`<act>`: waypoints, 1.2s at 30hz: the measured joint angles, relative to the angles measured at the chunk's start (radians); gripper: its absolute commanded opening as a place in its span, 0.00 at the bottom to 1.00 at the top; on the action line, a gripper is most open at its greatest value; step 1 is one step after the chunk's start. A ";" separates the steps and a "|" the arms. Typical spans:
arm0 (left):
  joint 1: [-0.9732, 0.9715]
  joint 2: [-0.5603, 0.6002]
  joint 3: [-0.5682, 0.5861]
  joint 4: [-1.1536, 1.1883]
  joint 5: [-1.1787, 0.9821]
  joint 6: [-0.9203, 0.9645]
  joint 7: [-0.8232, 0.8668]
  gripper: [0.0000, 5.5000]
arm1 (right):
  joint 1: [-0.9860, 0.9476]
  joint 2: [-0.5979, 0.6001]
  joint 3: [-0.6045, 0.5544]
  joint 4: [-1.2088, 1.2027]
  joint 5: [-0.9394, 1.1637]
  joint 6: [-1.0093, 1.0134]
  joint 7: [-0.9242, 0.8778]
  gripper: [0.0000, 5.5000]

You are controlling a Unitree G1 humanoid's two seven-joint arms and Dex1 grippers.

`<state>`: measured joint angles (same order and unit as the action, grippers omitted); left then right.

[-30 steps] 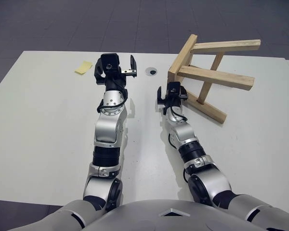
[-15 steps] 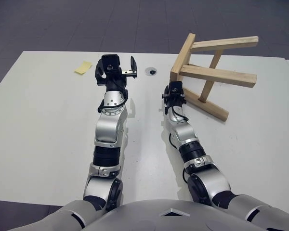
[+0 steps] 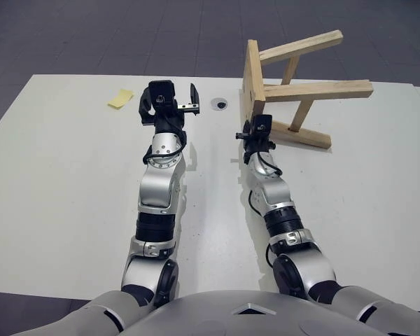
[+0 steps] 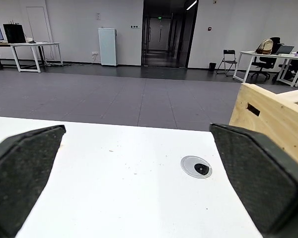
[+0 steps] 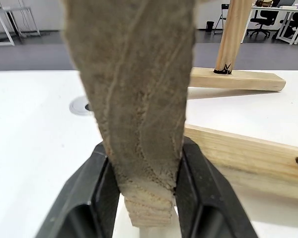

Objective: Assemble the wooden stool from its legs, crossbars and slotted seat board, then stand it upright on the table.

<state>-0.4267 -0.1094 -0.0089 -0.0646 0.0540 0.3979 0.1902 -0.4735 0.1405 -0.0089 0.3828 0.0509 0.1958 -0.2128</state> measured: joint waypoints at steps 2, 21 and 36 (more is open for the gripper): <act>0.000 0.001 0.000 0.002 0.000 0.000 0.000 0.98 | 0.026 0.000 -0.020 -0.133 0.062 0.087 0.042 0.24; 0.000 0.005 0.000 0.011 0.000 0.000 -0.006 0.98 | -0.073 -0.010 -0.341 -0.691 1.063 0.365 -0.461 0.24; -0.005 0.011 -0.020 0.011 0.001 0.013 -0.026 0.98 | -0.014 -0.003 -0.518 -0.784 1.558 -0.003 -0.728 0.48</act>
<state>-0.4319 -0.0982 -0.0286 -0.0536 0.0555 0.4106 0.1645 -0.4874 0.1372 -0.5270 -0.4012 1.6093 0.1928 -0.9410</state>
